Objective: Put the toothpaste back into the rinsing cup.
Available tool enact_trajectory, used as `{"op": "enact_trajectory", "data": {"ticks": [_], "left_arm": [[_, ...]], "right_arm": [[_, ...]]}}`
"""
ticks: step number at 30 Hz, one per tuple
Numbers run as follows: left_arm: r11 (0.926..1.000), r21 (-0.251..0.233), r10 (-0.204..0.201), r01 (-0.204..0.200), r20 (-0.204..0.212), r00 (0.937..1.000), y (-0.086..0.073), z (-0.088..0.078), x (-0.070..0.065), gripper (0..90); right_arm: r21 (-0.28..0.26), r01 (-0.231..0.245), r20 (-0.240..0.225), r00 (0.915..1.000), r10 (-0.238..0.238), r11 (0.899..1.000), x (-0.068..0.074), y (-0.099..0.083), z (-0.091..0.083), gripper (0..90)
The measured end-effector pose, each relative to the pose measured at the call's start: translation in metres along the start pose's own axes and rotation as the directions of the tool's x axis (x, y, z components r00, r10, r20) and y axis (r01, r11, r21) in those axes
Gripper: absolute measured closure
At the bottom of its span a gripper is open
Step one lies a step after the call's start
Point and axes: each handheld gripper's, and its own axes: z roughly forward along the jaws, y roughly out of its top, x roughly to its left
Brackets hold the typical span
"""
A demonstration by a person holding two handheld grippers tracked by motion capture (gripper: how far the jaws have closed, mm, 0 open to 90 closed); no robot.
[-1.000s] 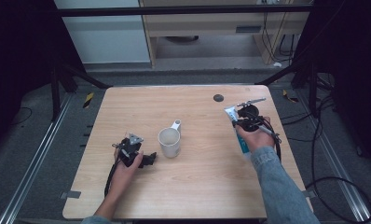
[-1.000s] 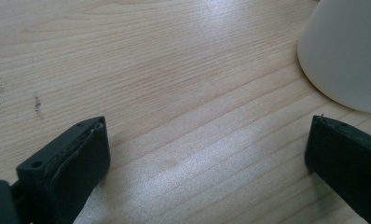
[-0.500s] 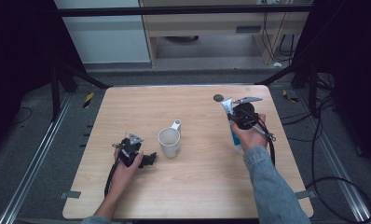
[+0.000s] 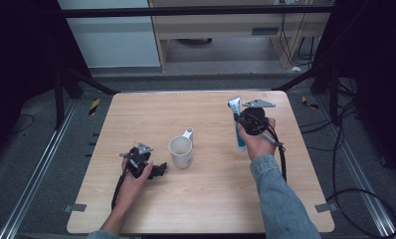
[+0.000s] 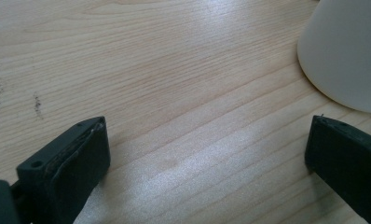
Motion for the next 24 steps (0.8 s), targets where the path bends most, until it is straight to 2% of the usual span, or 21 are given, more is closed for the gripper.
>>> {"op": "enact_trajectory", "data": {"ticks": [8, 17, 24], "left_arm": [[1.0, 0.0, -0.001, 0.001, 0.0, 1.0, 0.0, 0.0, 0.0, 0.0], [1.0, -0.001, 0.0, 0.0, 0.0, 1.0, 0.0, 0.0, 0.0, 0.0], [1.0, -0.002, -0.002, 0.002, 0.0, 1.0, 0.0, 0.0, 0.0, 0.0]], "right_arm": [[-0.031, -0.02, -0.002, 0.9998, 0.02, 0.999, 0.009, 0.005, 0.005, 80.0], [-0.074, -0.022, -0.007, 0.9997, 0.022, 0.997, 0.02, 0.01, 0.007, 80.0], [-0.123, -0.025, -0.033, 0.9993, 0.021, 0.992, 0.043, 0.016, 0.005, 80.0]]}}
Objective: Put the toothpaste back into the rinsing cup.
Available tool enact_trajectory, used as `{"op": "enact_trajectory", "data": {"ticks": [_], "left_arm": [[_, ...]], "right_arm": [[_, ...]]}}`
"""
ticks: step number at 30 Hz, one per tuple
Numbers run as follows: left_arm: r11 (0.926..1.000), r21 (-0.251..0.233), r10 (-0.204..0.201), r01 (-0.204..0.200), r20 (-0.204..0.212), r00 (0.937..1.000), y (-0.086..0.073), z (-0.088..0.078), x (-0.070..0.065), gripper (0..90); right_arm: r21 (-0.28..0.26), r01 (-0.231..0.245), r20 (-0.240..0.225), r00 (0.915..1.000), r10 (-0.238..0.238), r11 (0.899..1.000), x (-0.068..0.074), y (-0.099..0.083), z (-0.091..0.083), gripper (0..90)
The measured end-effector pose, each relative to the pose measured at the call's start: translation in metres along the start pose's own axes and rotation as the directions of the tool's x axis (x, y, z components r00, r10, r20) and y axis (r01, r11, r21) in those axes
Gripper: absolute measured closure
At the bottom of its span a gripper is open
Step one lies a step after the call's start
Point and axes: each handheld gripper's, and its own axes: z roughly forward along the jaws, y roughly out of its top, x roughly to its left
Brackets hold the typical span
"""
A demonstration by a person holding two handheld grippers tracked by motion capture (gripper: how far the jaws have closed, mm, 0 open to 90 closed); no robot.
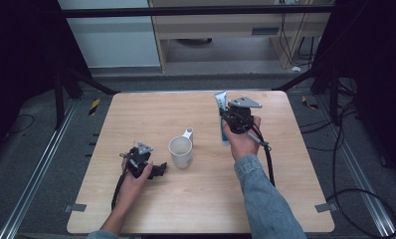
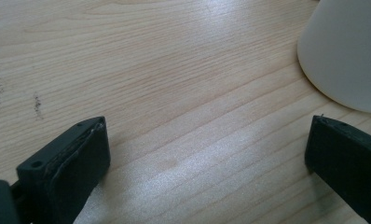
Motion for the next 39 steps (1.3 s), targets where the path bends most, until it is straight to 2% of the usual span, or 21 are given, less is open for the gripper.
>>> {"op": "enact_trajectory", "data": {"ticks": [9, 12, 17, 39], "left_arm": [[1.0, 0.003, 0.003, -0.003, 0.0, 1.0, 0.0, 0.0, 0.0, 0.0], [1.0, 0.003, 0.003, -0.003, 0.0, 1.0, 0.0, 0.0, 0.0, 0.0], [1.0, -0.001, 0.0, 0.0, -0.001, 1.0, 0.0, 0.0, 0.0, 0.0], [1.0, -0.006, -0.003, 0.003, -0.002, 1.0, 0.0, 0.001, 0.0, 0.0]], "right_arm": [[-0.053, 0.006, -0.038, 0.9992, -0.008, 0.999, 0.026, 0.012, 0.0, 80.0], [-0.097, 0.015, -0.046, 0.9987, -0.019, 0.995, 0.036, 0.015, -0.003, 80.0], [-0.103, 0.031, -0.064, 0.9972, -0.038, 0.994, 0.05, 0.022, -0.003, 80.0], [-0.187, 0.022, -0.115, 0.9924, -0.044, 0.982, 0.075, 0.038, -0.012, 80.0]]}}
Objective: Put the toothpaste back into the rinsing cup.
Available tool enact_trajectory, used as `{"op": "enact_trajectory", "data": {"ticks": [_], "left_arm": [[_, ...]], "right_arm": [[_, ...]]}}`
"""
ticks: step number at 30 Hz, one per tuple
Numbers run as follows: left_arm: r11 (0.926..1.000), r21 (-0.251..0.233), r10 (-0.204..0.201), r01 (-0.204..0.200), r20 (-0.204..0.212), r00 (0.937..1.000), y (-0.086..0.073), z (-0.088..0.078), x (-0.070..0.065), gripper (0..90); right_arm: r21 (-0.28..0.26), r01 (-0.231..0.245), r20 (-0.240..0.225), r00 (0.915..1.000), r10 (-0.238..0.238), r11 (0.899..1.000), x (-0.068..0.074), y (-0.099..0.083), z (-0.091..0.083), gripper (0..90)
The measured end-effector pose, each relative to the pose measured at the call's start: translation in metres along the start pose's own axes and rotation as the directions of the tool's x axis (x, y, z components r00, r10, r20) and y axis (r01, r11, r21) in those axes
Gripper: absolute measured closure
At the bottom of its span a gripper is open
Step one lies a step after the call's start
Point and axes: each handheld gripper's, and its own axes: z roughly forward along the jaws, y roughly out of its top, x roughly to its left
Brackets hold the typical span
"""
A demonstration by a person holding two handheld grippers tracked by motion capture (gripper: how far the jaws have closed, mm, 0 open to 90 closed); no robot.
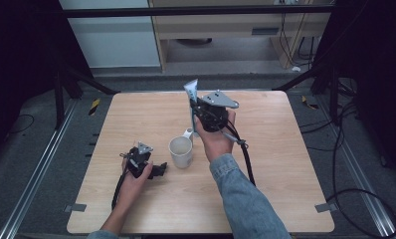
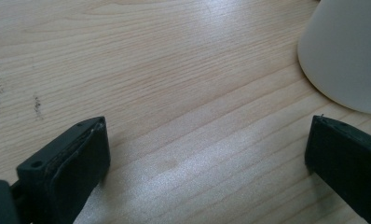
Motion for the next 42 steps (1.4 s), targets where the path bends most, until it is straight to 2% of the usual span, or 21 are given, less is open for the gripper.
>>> {"op": "enact_trajectory", "data": {"ticks": [16, 33, 42], "left_arm": [[1.0, 0.0, 0.0, 0.0, 0.0, 1.0, 0.0, 0.0, 0.0, 0.0], [1.0, 0.003, 0.002, -0.002, 0.0, 1.0, 0.0, 0.0, 0.0, 0.0], [1.0, 0.003, 0.003, -0.003, 0.0, 1.0, 0.0, 0.0, 0.0, 0.0]], "right_arm": [[-0.026, -0.004, -0.014, 0.9999, 0.004, 1.0, 0.006, 0.002, -0.001, 80.0], [-0.047, -0.02, -0.038, 0.9991, 0.018, 0.999, 0.025, 0.001, -0.003, 79.9], [-0.044, -0.02, -0.063, 0.9979, 0.017, 0.999, 0.037, -0.005, -0.003, 79.9]]}}
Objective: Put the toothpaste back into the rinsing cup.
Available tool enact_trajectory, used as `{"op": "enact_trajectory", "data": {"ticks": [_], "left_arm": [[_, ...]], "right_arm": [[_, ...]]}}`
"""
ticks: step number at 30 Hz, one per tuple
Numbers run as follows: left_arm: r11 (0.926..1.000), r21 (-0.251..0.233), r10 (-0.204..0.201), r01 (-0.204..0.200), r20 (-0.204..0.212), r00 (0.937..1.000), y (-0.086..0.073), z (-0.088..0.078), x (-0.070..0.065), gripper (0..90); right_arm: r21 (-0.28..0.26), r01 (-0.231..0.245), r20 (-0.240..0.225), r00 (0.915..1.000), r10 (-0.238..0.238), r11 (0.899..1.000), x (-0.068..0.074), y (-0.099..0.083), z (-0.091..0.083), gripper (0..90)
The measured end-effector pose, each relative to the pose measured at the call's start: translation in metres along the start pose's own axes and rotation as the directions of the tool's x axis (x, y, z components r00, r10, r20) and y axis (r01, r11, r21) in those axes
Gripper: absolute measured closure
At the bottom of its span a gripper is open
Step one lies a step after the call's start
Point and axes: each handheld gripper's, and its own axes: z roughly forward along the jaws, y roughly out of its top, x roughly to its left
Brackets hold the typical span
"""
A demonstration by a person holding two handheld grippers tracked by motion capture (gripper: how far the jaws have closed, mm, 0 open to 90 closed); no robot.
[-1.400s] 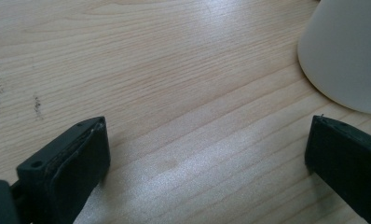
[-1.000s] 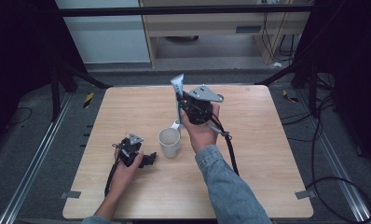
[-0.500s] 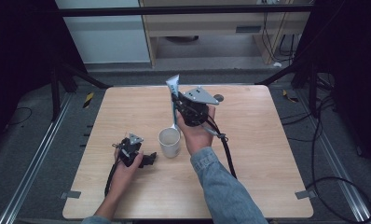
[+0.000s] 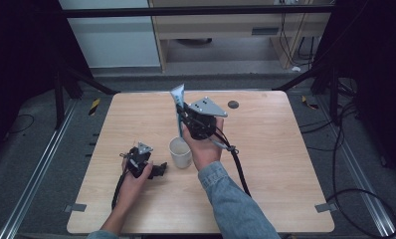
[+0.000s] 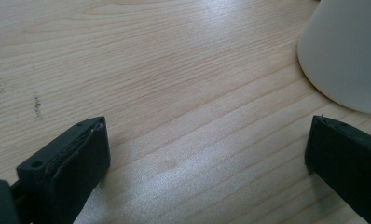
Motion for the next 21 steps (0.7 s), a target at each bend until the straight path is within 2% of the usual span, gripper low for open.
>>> {"op": "enact_trajectory", "data": {"ticks": [9, 21], "left_arm": [[1.0, 0.0, 0.0, 0.0, 0.0, 1.0, 0.0, 0.0, 0.0, 0.0], [1.0, 0.004, 0.005, -0.005, 0.001, 1.0, 0.0, 0.0, 0.0, 0.0]], "right_arm": [[0.021, -0.002, -0.01, 1.0, 0.003, 1.0, 0.007, -0.013, 0.003, 79.9], [0.062, -0.006, -0.002, 1.0, 0.006, 0.998, 0.005, -0.041, 0.009, 79.8]]}}
